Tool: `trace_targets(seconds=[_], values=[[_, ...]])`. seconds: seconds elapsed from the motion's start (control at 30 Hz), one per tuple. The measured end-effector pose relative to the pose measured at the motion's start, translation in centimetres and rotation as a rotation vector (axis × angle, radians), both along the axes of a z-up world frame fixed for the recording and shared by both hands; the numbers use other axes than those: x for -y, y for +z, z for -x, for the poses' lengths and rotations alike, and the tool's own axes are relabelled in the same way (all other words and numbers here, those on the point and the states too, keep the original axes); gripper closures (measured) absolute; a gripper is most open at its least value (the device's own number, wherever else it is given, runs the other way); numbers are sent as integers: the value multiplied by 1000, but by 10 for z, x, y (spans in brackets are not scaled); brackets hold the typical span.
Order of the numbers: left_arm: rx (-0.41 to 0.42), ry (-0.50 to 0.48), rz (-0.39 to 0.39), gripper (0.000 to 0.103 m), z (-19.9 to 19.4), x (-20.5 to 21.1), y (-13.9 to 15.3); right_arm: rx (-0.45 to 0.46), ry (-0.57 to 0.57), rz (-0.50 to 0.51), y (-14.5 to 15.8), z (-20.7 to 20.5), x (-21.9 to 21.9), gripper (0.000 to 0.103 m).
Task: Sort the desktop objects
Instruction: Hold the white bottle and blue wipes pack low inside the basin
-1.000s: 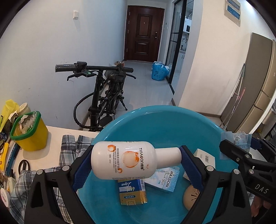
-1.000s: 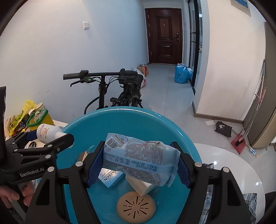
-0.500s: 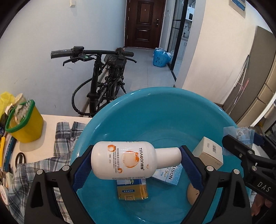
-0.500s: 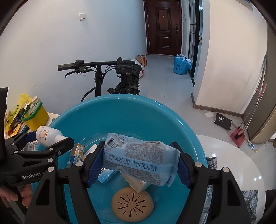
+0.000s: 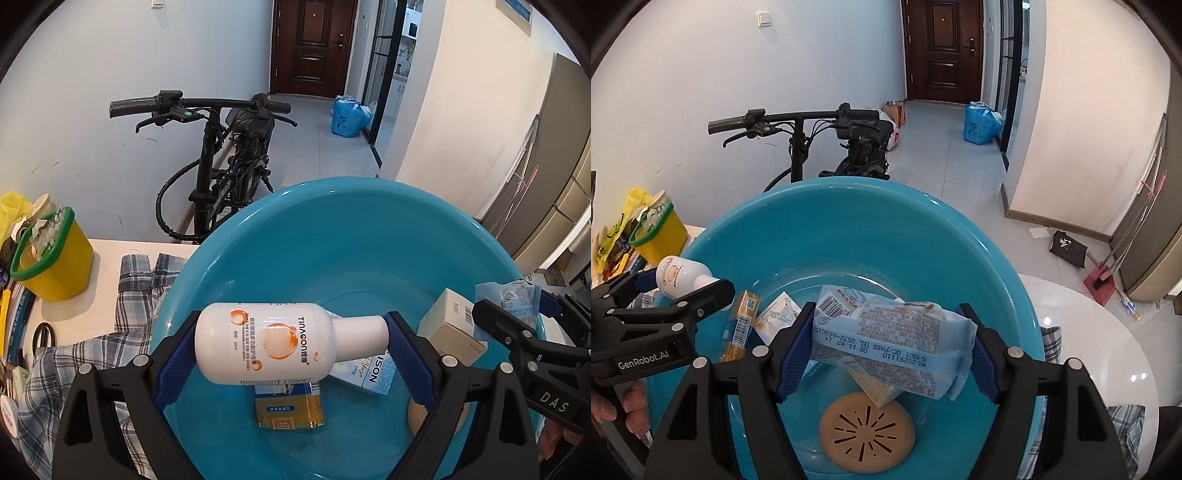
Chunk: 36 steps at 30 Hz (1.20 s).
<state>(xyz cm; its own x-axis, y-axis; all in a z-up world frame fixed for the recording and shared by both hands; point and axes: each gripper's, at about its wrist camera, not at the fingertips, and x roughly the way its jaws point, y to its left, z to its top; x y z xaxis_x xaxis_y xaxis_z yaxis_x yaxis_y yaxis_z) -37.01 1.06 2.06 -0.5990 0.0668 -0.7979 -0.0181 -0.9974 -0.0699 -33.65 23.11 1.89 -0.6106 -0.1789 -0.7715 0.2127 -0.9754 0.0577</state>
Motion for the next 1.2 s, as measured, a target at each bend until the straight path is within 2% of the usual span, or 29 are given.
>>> trace_targets(seconds=[0.53,1.2], values=[[56,-10,-2,7,7,-3,-16,19,-16,-6,-6,6,-3,31],[53,-15,1,7,6,-6,-16,28,-16,-12,-10,7,-4,30]])
